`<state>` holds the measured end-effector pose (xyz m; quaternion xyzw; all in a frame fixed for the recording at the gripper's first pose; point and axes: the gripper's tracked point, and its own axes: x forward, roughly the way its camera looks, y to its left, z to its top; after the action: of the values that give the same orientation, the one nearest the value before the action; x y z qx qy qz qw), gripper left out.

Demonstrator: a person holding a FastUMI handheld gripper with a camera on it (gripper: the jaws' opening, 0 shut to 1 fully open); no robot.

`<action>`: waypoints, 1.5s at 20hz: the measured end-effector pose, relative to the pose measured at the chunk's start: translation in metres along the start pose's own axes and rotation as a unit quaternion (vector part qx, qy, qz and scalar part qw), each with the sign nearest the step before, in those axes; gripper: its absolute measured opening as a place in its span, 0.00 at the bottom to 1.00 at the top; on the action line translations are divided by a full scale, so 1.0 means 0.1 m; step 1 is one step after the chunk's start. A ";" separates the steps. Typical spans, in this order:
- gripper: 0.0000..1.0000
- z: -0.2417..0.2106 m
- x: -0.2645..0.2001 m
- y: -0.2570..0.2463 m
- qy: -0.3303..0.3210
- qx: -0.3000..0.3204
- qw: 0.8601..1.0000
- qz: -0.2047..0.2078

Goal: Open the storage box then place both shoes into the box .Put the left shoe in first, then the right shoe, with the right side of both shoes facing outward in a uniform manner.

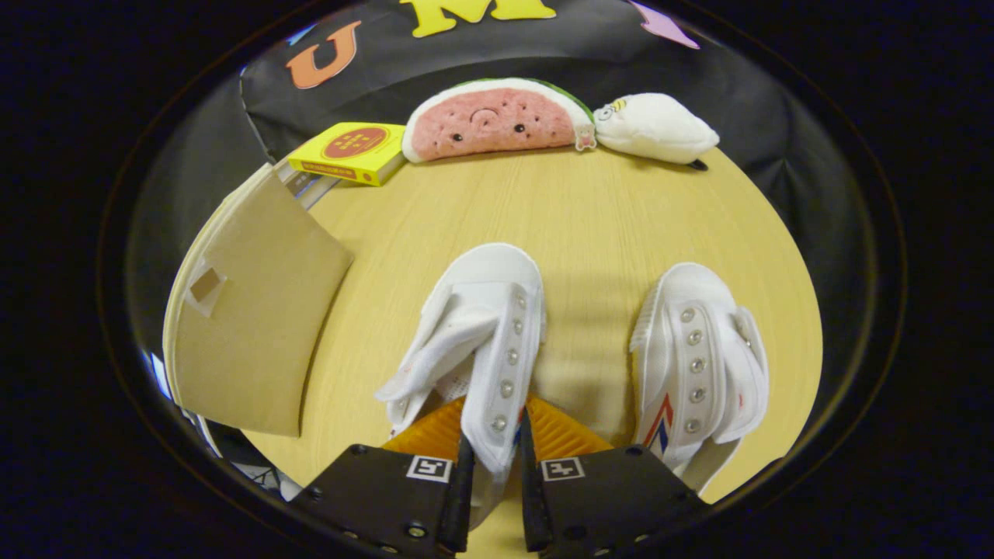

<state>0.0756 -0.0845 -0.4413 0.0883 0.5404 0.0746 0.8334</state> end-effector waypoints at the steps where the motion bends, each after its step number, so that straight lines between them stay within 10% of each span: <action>1: 0.27 -0.01 -0.04 -0.04 0.005 0.012 1.000 -0.003; 4: 0.01 0.01 -0.04 -0.04 0.025 0.055 0.998 0.003; 20: 0.00 0.30 -1.32 0.77 -0.016 0.235 0.972 0.011; 30: 0.00 1.06 -1.74 2.34 -0.075 0.229 0.970 0.035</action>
<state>0.0953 0.0979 -0.1907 0.3010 0.4752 -0.0284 0.8263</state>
